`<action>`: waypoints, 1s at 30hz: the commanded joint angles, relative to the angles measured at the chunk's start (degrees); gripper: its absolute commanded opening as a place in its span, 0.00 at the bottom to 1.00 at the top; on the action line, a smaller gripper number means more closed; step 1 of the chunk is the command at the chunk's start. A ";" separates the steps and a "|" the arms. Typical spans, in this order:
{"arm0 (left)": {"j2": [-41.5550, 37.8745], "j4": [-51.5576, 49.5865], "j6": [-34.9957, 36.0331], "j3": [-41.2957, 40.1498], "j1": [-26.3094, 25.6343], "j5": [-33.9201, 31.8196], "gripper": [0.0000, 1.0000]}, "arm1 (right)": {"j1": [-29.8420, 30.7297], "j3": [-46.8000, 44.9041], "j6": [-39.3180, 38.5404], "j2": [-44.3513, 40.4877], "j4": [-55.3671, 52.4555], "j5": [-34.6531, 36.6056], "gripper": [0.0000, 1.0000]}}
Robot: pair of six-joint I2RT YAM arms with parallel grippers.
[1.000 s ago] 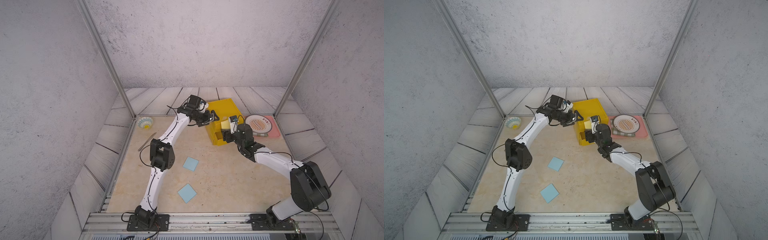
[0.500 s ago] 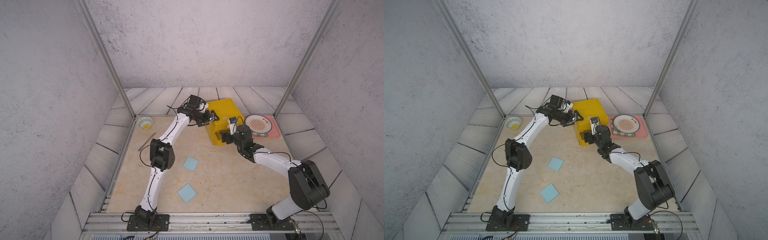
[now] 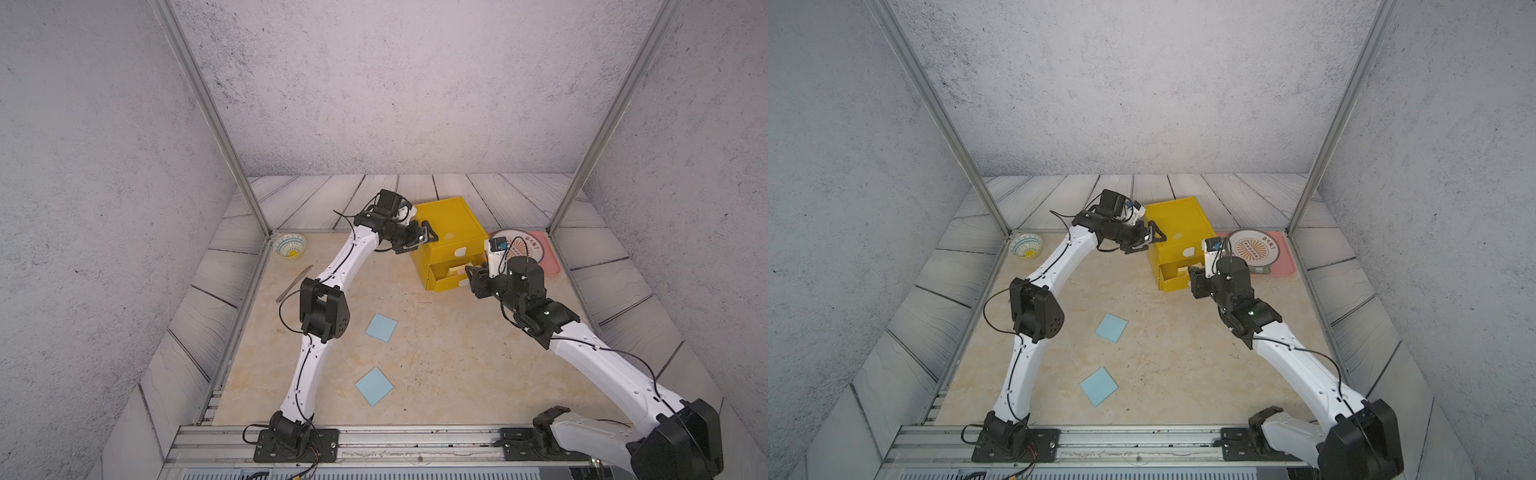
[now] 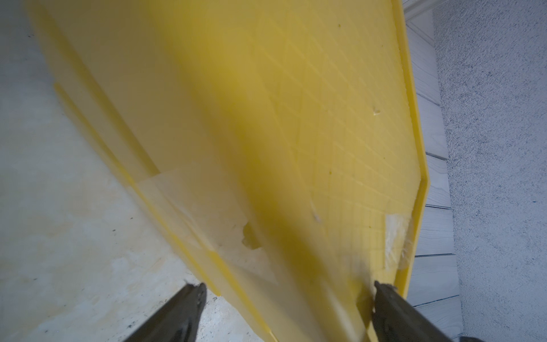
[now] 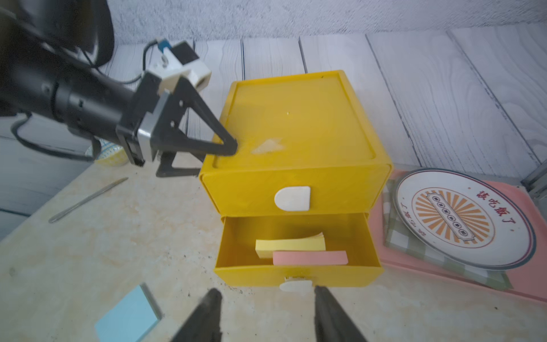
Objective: Please put the sticky notes in the drawer by color
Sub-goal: Close the drawer in the storage box.
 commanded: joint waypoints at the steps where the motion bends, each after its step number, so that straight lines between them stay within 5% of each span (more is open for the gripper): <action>1: -0.36 -2.36 0.98 1.27 0.33 -0.23 0.94 | -0.89 -2.98 3.35 1.90 -4.14 -3.17 0.41; 6: -0.01 -2.59 0.99 1.42 0.31 -0.31 0.94 | -2.12 -1.94 3.81 7.25 -1.51 -5.59 0.27; 23: 0.26 -2.66 0.78 1.40 0.18 0.00 0.94 | -5.69 12.65 2.45 29.74 4.59 -12.10 0.28; 30: 0.00 -3.34 1.21 1.33 0.18 -0.27 0.94 | -5.77 15.09 1.77 32.50 6.18 -14.51 0.29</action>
